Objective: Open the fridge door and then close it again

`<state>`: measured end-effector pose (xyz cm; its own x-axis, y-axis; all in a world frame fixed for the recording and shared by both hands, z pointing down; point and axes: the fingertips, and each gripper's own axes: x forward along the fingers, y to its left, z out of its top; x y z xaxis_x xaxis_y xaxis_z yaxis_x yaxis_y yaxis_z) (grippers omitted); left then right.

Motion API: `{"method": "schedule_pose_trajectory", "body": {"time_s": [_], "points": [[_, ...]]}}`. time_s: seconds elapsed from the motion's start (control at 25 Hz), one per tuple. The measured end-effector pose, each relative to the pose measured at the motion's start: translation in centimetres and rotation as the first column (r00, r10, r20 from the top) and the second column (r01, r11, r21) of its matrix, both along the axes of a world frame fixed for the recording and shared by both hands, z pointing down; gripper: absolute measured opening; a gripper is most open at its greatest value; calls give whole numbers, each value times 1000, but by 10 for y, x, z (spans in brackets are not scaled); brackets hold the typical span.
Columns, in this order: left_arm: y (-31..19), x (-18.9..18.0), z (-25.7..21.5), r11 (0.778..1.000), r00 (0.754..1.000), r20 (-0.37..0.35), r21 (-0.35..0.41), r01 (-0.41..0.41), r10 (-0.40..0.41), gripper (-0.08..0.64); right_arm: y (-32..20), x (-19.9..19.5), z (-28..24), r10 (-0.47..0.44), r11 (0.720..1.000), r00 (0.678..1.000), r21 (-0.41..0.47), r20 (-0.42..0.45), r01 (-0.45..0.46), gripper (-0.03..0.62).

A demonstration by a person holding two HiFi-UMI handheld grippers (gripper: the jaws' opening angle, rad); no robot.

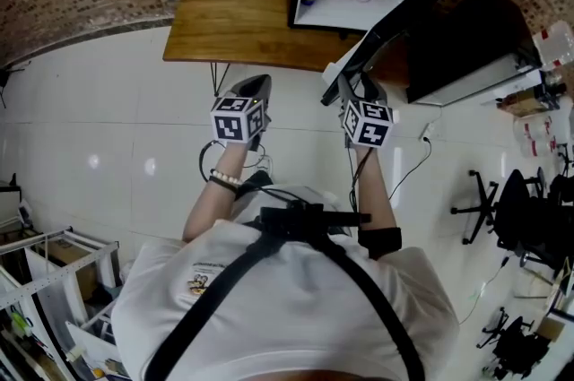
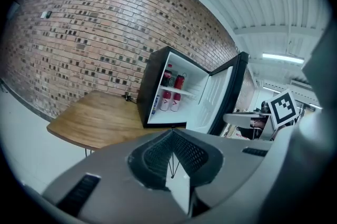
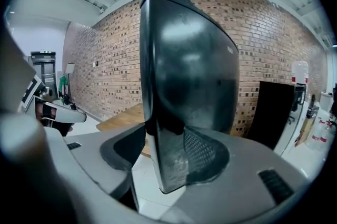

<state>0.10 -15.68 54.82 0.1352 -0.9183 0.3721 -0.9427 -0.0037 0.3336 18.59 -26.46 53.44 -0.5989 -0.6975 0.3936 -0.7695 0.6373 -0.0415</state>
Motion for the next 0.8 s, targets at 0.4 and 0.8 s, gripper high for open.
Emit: {"method": "schedule_pose_trajectory", "body": {"time_s": [0.4,0.8], "points": [[-15,-52,0,1000,1000,13,2,-7,7,0,-31,-74,4,31,999,999,21,-16,-31,244],[-29,-105,2,1000,1000,12,-13,-1,1,0,-70,-139,0,158,987,986,8,-53,-158,244]]}}
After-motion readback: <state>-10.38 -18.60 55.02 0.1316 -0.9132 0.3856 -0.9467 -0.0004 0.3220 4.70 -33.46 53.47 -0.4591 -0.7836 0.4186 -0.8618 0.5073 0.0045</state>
